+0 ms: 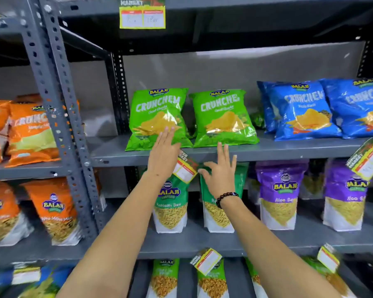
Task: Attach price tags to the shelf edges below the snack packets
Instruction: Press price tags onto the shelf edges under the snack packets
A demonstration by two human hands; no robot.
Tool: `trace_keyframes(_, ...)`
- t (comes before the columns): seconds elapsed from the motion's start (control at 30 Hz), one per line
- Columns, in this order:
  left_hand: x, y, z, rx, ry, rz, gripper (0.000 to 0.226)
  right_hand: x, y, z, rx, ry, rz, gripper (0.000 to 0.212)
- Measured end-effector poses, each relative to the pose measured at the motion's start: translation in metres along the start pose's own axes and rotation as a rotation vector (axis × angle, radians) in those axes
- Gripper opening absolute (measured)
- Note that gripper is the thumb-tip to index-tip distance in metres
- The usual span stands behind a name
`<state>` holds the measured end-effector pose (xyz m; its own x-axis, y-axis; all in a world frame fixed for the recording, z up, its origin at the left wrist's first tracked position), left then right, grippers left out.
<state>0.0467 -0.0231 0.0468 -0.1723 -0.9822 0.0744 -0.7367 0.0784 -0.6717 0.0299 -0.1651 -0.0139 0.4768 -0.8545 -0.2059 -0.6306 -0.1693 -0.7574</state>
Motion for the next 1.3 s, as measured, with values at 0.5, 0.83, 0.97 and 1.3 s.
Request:
trace_keyframes(0.5, -0.024, 0.026, 0.02, -0.156, 0.546, -0.132, 0.011, 0.009, -0.027, -0.025, -0.079, -0.124, 0.051, 0.014)
trace_keyframes(0.83, -0.023, 0.016, 0.016, 0.032, 0.489, -0.347, 0.014, 0.013, -0.044, -0.032, -0.035, -0.197, 0.116, 0.034)
trace_keyframes(0.97, -0.022, 0.012, 0.013, 0.066, 0.427, -0.356, 0.012, 0.013, -0.047, -0.031, -0.006, -0.188, 0.128, 0.043)
trace_keyframes(1.3, -0.02, 0.006, 0.012, 0.049, 0.376, -0.404, 0.038, 0.016, -0.041, -0.026, 0.124, -0.239, 0.115, 0.025)
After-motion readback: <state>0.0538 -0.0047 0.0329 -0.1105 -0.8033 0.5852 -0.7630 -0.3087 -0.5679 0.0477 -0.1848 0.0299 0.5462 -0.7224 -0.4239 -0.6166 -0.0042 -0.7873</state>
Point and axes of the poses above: each hand's wrist, its own y-axis away from the middle knuckle, its own z-axis out of the palm, x = y × z, the point moved 7 cm from there along -y, towards the middle knuckle, and after that the axes turned 15 degrees about -z, right-handed, at the moved point
